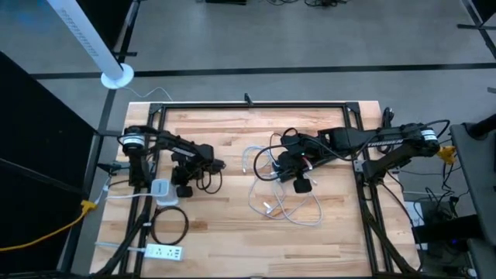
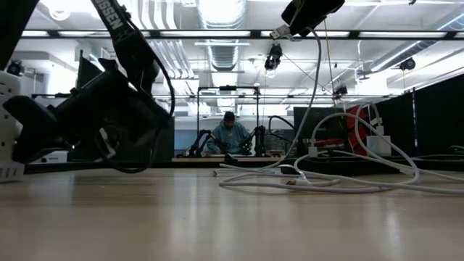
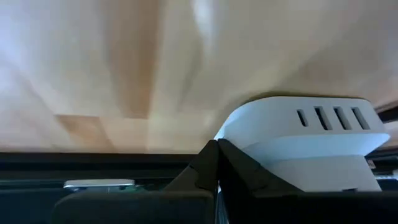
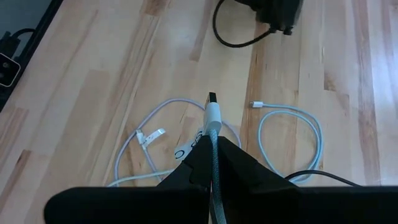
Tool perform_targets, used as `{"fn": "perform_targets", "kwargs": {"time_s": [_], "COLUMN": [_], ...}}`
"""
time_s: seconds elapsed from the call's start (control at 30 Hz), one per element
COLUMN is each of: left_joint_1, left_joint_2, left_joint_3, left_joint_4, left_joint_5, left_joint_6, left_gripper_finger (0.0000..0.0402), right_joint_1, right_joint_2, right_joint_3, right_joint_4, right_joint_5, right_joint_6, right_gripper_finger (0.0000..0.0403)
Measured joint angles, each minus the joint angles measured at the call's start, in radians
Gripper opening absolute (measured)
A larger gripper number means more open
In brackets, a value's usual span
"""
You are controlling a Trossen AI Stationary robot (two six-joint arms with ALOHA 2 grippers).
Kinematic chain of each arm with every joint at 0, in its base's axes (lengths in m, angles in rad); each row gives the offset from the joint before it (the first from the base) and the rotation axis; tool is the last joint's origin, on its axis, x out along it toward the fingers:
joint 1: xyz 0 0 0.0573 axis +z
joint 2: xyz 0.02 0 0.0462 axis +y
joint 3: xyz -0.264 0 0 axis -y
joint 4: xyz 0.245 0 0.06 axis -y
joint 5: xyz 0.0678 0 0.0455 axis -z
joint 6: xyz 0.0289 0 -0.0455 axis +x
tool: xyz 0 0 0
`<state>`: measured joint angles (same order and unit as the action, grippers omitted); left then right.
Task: Insert USB
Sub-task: Insert the white charger cable into the top white outlet extension
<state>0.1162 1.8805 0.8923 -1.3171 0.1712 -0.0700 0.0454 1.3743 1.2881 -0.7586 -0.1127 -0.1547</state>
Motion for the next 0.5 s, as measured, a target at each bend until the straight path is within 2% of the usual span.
{"fn": "perform_targets", "kwargs": {"time_s": [0.23, 0.4, 0.5], "left_joint_1": [-0.079, -0.094, -0.09], "left_joint_2": [0.0, -0.014, -0.031], "left_joint_3": [0.026, 0.105, 0.155], "left_joint_4": [-0.002, 0.0, -0.003], "left_joint_5": [0.049, 0.071, 0.041], "left_joint_6": [-0.006, -0.003, 0.02], "left_gripper_finger": [0.0, 0.0, 0.0], "right_joint_1": [0.0, 0.0, 0.0], "right_joint_2": [0.0, 0.0, 0.0], "right_joint_3": [0.0, 0.0, 0.0], "right_joint_4": [0.0, -0.001, -0.001], "right_joint_5": [0.0, 0.0, 0.0], "right_joint_6": [-0.004, -0.005, -0.006], "right_gripper_finger": [0.0, 0.0, 0.0]}}
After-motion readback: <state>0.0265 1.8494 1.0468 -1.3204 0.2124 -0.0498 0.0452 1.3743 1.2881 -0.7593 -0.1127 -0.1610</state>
